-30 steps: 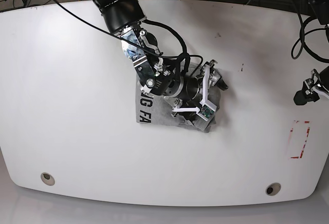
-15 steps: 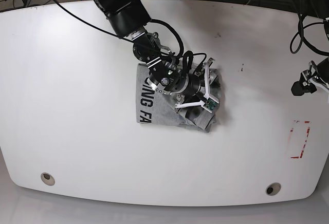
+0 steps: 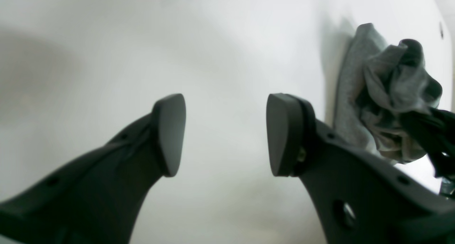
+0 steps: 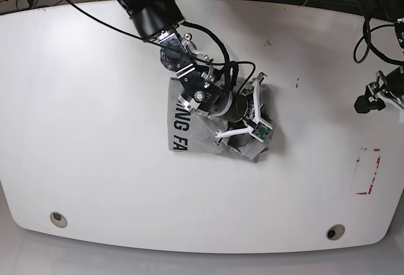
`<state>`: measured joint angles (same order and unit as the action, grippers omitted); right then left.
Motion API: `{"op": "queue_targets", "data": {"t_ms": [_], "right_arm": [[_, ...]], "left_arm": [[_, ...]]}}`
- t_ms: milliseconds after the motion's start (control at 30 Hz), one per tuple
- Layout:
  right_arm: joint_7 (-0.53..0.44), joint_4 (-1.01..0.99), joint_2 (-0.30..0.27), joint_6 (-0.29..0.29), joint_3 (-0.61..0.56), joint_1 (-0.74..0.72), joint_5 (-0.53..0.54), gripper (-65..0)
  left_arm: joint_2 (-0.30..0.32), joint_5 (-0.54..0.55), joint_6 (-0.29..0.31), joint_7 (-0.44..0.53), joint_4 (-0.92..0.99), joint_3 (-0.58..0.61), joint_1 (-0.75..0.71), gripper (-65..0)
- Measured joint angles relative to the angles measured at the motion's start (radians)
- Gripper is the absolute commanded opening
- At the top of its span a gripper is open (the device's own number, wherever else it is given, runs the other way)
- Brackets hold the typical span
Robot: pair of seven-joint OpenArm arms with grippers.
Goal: Fold the T-shirt properly
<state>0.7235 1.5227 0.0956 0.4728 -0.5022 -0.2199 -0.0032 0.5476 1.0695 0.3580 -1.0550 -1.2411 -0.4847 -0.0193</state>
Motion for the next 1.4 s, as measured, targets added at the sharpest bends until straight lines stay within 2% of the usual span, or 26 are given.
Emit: {"op": "queue_targets", "data": {"t_ms": [300, 367, 467, 667, 767, 867, 1033, 1200, 1400], "right_arm": [[0.022, 0.068, 0.022, 0.001, -0.002, 0.049, 0.000, -59.1], [0.021, 0.063, 0.024, 0.001, -0.002, 0.056, 0.000, -56.9], [0.022, 0.038, 0.024, 0.002, -0.003, 0.056, 0.003, -48.2], [0.035, -0.004, 0.036, -0.002, -0.002, 0.060, -0.005, -20.0], [0.033, 0.010, 0.042, -0.001, -0.003, 0.073, -0.005, -12.7], [0.040, 0.079, 0.040, 0.002, -0.002, 0.090, -0.009, -14.0], [0.011, 0.219, 0.019, 0.016, 0.058, 0.096, 0.023, -21.1], [0.022, 0.238, -0.043, 0.002, 0.182, 0.080, 0.038, -27.3], [0.045, 0.210, -0.121, 0.000, 0.282, 0.067, 0.118, -27.9]], "left_arm": [[-0.005, 0.000, 0.000, 0.000, 0.000, 0.001, 0.000, -30.6], [-0.007, 0.000, 0.000, 0.000, 0.000, 0.001, 0.000, -30.6], [-0.016, 0.000, 0.000, 0.000, -0.001, 0.001, 0.002, -30.6], [-0.026, 0.000, 0.000, 0.000, -0.001, 0.020, 0.010, -30.6], [-0.026, -0.003, 0.000, -0.001, -0.001, 0.052, 0.035, -30.6], [-0.044, -0.003, -0.002, 0.004, -0.011, 0.086, 0.068, -30.6], [-0.098, 0.001, -0.002, 0.000, -0.092, 0.152, 0.098, -30.3], [-0.163, -0.002, -0.004, 0.002, -0.171, 0.247, 0.137, -30.3], [-0.242, 0.000, -0.003, 0.003, -0.214, 0.371, 0.172, -30.4]]}}
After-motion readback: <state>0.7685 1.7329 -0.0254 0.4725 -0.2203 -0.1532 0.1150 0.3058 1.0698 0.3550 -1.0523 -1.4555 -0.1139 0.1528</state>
